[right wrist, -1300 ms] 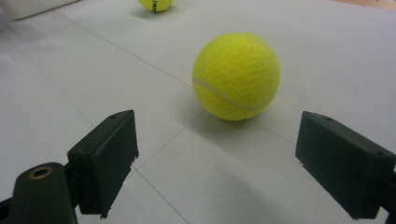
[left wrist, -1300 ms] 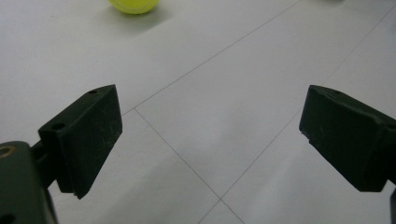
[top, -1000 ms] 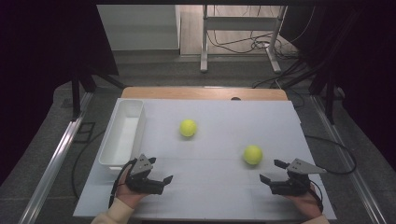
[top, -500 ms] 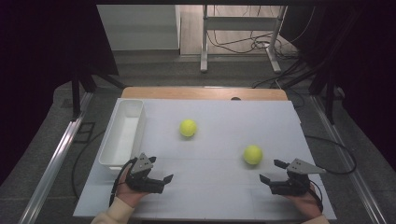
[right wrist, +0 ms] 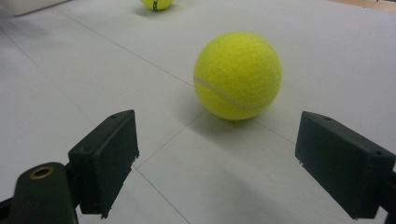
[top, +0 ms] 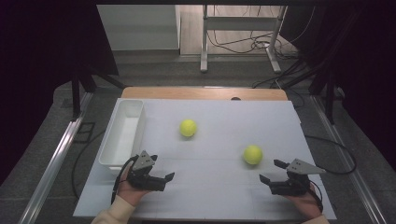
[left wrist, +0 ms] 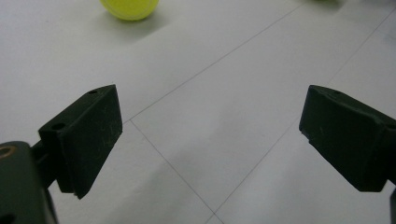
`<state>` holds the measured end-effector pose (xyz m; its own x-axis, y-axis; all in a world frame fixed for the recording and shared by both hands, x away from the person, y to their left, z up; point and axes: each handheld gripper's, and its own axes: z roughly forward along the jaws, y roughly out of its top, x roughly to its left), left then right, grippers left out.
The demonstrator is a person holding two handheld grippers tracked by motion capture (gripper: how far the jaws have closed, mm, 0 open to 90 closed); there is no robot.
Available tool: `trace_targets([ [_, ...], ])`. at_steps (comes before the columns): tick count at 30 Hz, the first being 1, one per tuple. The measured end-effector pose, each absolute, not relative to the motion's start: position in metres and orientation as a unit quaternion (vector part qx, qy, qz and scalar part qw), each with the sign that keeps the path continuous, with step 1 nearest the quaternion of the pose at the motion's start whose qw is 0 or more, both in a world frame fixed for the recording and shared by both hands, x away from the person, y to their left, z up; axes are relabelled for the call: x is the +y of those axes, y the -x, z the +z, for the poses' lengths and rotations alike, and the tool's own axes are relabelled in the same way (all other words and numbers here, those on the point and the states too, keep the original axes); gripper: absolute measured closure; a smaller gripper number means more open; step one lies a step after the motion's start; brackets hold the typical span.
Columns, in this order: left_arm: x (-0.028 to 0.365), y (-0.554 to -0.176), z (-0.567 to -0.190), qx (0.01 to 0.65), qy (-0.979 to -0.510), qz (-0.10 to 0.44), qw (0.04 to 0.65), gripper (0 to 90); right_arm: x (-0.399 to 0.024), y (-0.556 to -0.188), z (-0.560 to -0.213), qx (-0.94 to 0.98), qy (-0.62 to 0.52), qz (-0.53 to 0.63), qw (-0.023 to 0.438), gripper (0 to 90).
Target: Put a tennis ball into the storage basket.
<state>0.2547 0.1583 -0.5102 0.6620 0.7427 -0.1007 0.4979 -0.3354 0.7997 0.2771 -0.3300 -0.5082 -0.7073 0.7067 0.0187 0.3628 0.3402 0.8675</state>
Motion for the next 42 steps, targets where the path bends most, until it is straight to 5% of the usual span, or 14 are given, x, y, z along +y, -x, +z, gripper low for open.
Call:
trace_targets([
  [42,0.145,-0.277,-0.478,0.389,-0.800,0.141,0.434,7.0,-0.330,-0.278,-0.509,0.799,-0.339,0.459,0.190,14.0],
])
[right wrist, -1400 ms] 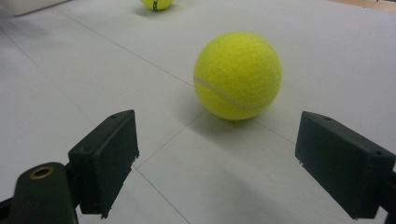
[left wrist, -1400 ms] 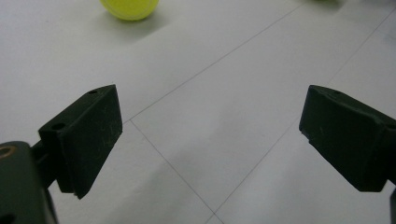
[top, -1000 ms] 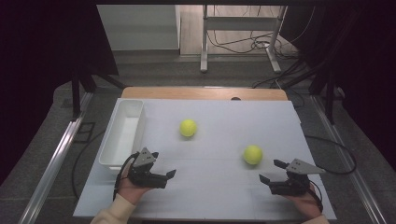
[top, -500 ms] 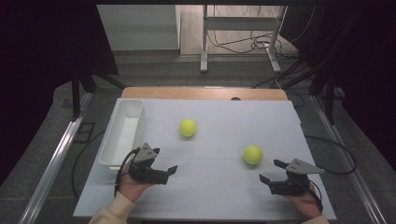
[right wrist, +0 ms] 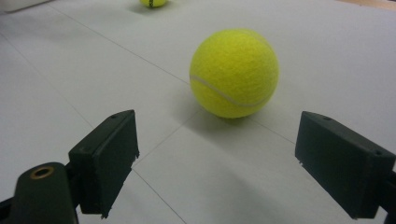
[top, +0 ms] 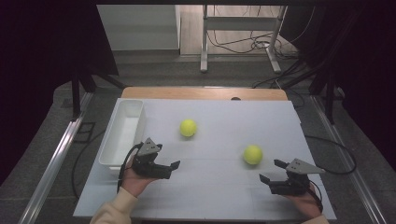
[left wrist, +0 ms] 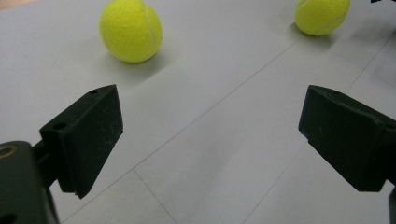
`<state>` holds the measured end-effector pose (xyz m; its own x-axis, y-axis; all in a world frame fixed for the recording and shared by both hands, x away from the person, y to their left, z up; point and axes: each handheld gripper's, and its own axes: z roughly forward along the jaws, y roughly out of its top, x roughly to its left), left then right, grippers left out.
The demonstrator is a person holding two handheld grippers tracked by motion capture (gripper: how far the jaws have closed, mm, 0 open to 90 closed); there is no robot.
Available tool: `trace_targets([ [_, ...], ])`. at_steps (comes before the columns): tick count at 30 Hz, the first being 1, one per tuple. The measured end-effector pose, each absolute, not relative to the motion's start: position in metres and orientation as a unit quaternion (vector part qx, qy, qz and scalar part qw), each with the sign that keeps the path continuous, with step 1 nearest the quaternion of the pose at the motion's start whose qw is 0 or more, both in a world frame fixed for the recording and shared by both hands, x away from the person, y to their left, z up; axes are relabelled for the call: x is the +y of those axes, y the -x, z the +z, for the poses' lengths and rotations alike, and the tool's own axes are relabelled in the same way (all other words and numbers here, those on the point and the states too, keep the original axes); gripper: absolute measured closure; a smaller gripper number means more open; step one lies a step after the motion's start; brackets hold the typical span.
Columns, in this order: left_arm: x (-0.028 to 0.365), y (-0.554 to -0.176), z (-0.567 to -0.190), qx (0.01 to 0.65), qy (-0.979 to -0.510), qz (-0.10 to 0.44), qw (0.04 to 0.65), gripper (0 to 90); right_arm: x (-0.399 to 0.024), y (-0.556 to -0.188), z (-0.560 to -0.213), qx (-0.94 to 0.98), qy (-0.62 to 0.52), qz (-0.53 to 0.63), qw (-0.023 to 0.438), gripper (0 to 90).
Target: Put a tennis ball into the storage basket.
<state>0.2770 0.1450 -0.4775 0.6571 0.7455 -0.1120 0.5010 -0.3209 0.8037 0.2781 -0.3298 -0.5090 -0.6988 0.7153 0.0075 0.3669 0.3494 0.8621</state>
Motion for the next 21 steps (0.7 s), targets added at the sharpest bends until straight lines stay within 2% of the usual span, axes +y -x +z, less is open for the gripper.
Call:
trace_targets([
  [21,0.134,-0.301,-0.472,0.395,-0.804,0.137,0.423,7.0,-0.329,-0.278,-0.509,0.801,-0.337,0.457,0.191,14.0],
])
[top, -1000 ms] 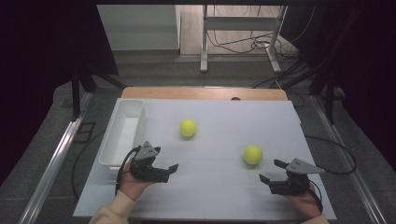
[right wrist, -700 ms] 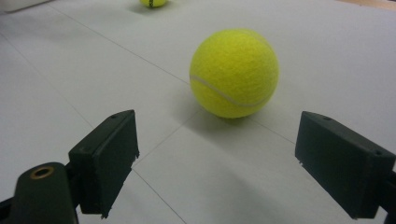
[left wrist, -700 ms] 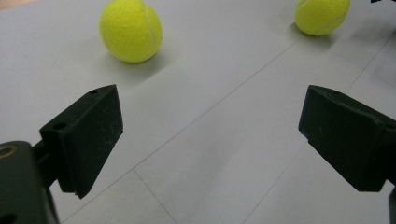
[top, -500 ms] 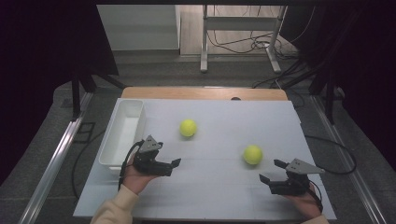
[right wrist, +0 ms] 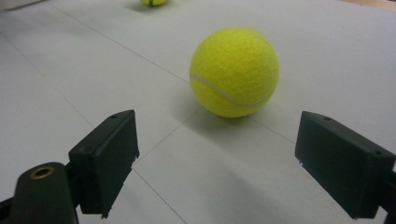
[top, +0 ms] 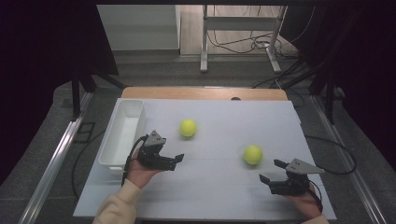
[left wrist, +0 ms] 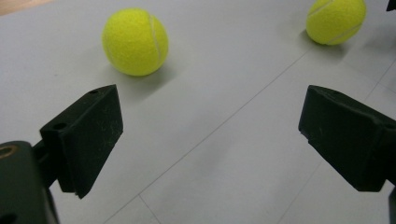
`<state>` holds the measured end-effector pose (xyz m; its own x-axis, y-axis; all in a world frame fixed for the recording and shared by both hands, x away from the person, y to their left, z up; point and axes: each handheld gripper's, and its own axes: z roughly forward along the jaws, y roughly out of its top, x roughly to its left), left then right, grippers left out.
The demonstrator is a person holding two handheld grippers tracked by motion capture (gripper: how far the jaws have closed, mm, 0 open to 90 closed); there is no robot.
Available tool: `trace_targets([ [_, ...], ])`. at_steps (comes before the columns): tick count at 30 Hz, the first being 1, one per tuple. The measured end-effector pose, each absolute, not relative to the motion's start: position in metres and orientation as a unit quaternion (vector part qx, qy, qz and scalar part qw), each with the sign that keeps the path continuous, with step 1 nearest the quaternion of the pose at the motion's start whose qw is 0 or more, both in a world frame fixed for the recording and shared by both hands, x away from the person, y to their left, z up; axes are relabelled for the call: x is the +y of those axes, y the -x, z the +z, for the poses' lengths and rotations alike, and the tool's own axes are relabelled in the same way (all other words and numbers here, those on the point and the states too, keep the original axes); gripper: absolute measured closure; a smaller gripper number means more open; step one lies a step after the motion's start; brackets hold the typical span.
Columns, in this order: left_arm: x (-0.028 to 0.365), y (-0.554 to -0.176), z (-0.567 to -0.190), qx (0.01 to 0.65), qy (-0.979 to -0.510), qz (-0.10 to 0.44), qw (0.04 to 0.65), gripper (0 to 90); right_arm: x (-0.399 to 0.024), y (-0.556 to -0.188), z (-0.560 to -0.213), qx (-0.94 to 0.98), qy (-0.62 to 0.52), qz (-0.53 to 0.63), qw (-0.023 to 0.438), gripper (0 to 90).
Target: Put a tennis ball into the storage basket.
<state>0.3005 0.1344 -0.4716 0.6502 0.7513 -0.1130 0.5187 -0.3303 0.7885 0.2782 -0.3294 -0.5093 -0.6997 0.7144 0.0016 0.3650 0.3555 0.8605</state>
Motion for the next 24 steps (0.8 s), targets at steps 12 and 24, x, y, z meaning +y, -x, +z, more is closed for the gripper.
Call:
trace_targets([
  [12,0.131,-0.314,-0.469,0.399,-0.804,0.136,0.418,6.9,-0.329,-0.278,-0.509,0.802,-0.336,0.456,0.191,14.0],
  [24,0.126,-0.329,-0.473,0.408,-0.806,0.133,0.409,6.9,-0.329,-0.278,-0.510,0.802,-0.336,0.455,0.191,14.0],
])
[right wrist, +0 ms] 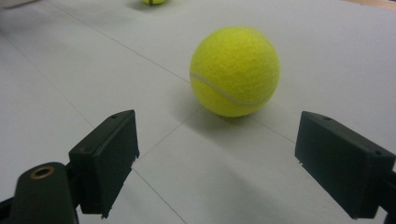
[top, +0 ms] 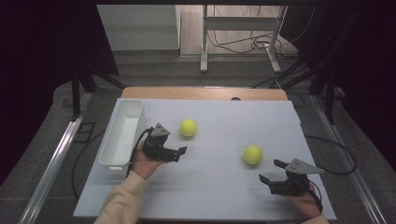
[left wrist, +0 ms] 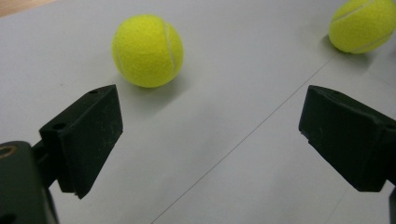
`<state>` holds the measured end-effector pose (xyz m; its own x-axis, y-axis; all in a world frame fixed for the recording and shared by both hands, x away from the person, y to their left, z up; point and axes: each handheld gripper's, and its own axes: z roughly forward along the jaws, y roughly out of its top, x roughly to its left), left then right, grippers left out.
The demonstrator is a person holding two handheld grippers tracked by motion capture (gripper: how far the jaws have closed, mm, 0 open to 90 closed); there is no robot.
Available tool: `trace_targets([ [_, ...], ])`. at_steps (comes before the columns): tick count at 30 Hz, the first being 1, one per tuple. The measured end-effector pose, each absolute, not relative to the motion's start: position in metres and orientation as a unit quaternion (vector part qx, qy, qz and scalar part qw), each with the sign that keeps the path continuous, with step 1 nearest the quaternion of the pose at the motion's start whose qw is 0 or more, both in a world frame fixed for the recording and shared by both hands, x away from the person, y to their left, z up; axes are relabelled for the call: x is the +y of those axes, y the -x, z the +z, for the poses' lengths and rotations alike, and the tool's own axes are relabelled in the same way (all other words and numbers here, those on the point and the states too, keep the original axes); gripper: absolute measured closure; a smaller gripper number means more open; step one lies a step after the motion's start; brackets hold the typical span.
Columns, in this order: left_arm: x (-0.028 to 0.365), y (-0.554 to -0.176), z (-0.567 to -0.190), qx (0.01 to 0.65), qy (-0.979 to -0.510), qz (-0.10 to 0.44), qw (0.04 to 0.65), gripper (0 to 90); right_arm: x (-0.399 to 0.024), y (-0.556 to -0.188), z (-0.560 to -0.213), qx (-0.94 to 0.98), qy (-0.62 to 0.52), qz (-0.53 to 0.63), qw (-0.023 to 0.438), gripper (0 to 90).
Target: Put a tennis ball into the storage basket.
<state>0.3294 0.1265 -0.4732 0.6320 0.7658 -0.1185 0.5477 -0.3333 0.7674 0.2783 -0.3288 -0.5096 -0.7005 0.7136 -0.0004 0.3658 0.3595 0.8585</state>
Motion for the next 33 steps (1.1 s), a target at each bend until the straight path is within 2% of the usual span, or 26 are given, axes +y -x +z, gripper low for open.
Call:
trace_targets([
  [33,0.116,-0.359,-0.470,0.414,-0.802,0.140,0.407,6.6,-0.329,-0.278,-0.509,0.801,-0.337,0.457,0.191,14.1],
])
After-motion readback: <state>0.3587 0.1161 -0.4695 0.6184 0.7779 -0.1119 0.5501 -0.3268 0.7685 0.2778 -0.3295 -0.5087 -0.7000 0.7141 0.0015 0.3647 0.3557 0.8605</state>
